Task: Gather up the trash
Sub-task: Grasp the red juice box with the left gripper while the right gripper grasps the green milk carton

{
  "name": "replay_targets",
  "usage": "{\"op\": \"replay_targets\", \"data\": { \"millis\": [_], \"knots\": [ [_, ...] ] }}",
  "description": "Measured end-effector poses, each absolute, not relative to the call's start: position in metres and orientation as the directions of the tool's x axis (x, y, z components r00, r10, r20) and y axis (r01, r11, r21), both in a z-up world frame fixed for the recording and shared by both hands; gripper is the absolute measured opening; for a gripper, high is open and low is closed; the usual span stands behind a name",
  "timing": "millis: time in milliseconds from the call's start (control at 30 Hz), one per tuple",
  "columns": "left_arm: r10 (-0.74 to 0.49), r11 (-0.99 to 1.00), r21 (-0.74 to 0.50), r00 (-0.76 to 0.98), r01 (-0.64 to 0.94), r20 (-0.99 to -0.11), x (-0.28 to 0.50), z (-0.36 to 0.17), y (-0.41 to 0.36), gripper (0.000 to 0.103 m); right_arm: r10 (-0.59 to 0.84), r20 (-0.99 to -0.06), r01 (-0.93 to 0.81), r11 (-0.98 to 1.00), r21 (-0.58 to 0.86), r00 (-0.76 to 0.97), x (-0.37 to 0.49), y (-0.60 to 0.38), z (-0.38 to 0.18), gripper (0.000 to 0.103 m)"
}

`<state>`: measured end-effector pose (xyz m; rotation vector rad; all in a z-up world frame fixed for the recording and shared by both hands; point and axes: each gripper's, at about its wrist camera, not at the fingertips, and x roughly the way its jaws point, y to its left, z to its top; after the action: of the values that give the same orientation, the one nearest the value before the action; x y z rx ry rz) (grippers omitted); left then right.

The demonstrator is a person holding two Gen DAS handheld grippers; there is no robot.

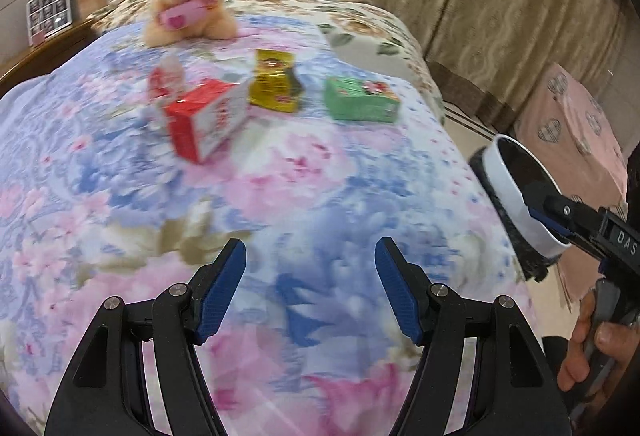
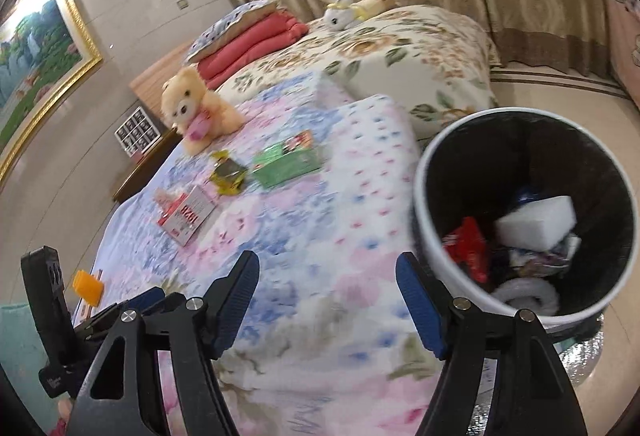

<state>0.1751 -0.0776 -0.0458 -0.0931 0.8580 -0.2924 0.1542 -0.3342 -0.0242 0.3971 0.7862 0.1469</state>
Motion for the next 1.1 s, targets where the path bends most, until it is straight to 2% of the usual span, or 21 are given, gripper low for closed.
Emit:
{"op": "replay_targets", "data": {
  "millis": [667,900,1100],
  "knots": [
    [-0.192,0.981,-0.174,0.626,0.09,-0.756,0.227,-0.06,-0.017,0.069,0.32,-0.679,-0.075,0.928,0.364,0.66,0.228,-0.272,-0.047,0.078],
    [-0.171,0.984,-0.162,0.632,0.072,-0.756,0.255,-0.059,-0.01,0.069,0.295,-0.696,-0.091,0.945,0.314,0.655,0.265,-0.253,-0.051,0.081],
    [-0.169,0.984,-0.163,0.64,0.068,-0.75,0.275,-0.059,-0.009,0.069,0.315,-0.69,-0.064,0.929,0.364,0.652,0.289,-0.27,-0.056,0.081]
  ]
}}
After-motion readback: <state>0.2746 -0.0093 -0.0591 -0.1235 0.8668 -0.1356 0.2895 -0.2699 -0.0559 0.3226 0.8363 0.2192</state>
